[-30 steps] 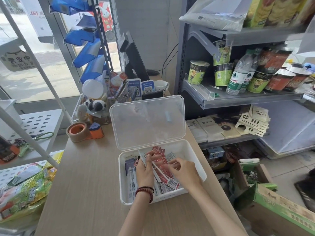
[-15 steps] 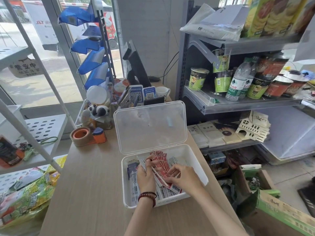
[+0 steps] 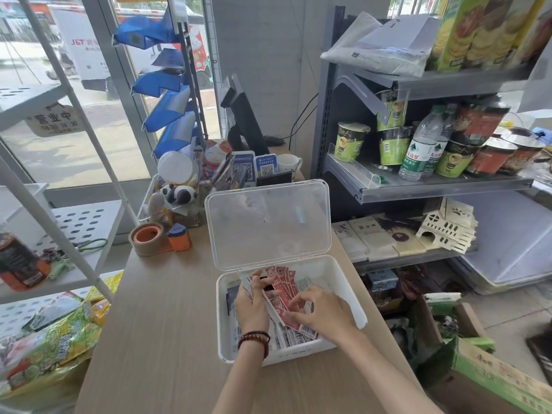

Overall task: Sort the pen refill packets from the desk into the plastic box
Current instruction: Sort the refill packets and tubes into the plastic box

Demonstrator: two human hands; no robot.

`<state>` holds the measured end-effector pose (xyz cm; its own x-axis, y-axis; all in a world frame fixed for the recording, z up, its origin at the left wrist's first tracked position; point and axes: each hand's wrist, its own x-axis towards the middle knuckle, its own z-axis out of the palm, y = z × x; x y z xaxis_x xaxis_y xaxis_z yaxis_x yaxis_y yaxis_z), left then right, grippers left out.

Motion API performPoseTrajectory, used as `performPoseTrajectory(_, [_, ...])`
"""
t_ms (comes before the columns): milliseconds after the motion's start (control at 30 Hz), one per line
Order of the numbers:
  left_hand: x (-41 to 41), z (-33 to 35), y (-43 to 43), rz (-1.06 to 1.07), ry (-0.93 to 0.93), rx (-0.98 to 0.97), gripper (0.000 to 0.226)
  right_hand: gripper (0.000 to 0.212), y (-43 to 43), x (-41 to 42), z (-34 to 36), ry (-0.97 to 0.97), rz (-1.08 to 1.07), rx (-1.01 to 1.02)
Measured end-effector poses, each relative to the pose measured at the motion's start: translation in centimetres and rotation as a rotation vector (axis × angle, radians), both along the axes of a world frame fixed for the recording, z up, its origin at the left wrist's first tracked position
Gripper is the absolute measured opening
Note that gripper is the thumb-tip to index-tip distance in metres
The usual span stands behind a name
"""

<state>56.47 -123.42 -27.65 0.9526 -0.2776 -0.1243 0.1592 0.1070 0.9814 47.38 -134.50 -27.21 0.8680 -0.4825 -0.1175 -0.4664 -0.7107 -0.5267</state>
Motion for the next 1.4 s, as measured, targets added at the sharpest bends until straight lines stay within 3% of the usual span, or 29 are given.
performPoseTrajectory(200, [0.2, -0.1, 1.5, -0.044, -0.061, 0.058, 0.021, 0.029, 1.5, 1.3, 0.7, 0.063, 0.009, -0.127])
performPoseTrajectory(400, [-0.1, -0.4, 2.5, 0.018, -0.055, 0.015, 0.021, 0.025, 1.5, 1.7, 0.2, 0.111, -0.074, 0.048])
performPoseTrajectory(600, [0.1, -0.9, 2.2, 0.011, -0.034, 0.066, 0.019, 0.018, -0.6, 1.4, 0.2, -0.028, -0.246, 0.285])
performPoseTrajectory(1167, [0.1, -0.8, 2.3, 0.014, -0.039, 0.011, 0.018, 0.03, 1.4, 0.9, -1.7, -0.017, -0.357, 0.098])
performPoseTrajectory(1400, [0.2, -1.1, 2.2, 0.012, -0.052, 0.03, 0.019, 0.02, 1.3, 0.9, -1.1, -0.037, -0.348, 0.093])
